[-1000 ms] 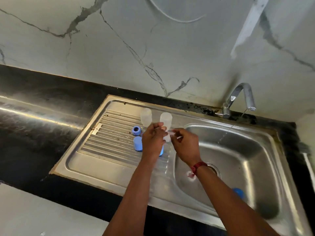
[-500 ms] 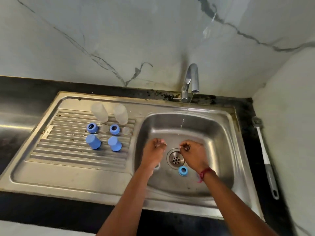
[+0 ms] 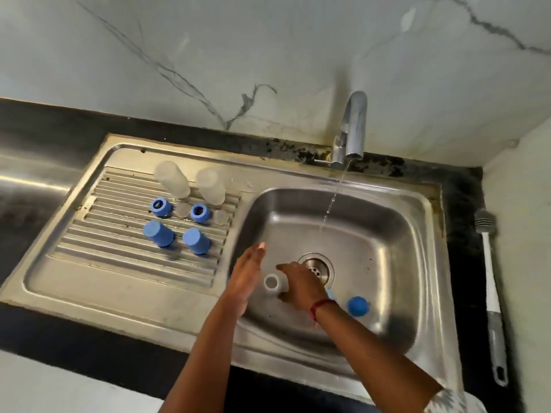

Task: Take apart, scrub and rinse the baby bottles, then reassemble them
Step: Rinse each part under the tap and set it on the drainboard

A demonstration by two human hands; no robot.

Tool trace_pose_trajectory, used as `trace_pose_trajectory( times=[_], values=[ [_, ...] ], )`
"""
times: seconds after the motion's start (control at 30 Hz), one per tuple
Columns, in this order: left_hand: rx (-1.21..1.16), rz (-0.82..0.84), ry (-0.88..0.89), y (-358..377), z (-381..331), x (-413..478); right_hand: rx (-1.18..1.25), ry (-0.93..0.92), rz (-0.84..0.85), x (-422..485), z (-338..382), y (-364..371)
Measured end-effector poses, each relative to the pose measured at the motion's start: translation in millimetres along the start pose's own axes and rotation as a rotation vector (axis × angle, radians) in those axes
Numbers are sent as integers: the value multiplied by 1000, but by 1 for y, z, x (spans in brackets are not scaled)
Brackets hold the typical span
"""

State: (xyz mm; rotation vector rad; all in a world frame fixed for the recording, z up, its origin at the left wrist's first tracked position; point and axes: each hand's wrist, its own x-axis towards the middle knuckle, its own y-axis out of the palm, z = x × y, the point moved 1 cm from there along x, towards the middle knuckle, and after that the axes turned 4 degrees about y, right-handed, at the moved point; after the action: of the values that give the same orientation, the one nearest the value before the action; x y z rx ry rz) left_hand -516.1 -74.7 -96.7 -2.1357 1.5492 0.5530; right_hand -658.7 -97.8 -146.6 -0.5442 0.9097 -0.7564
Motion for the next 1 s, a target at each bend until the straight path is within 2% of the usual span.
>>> trace_pose_trajectory(
  times=[0.1,0.23,0.4,0.5,0.6,0.7,0.77,0.83,0.93,1.0],
  values=[
    [-22,55,-28,-4,0,-2,-80,-20,41,13,9,14],
    [-17,133,-23,-7,-4,-1,-119,-22,14,20,11,29],
    [-24,162,2,-14,-11,5,41,28,-77,26,5,36],
    [-27,165,25,-15,-16,15,262,176,-179,31,-1,29],
    [-22,190,50,-10,-23,26,695,333,-303,29,-7,11],
    [-23,202,90,0,-30,31,1086,376,-427,23,-13,-18],
    [-34,233,117,8,-37,31,1221,350,-477,20,-20,-40],
    [-51,257,128,15,-42,32,1212,310,-500,19,-24,-59],
    [-79,266,134,25,-50,34,924,270,-529,22,-27,-82],
    [-71,272,139,27,-51,34,858,265,-558,27,-26,-92]
  ],
)
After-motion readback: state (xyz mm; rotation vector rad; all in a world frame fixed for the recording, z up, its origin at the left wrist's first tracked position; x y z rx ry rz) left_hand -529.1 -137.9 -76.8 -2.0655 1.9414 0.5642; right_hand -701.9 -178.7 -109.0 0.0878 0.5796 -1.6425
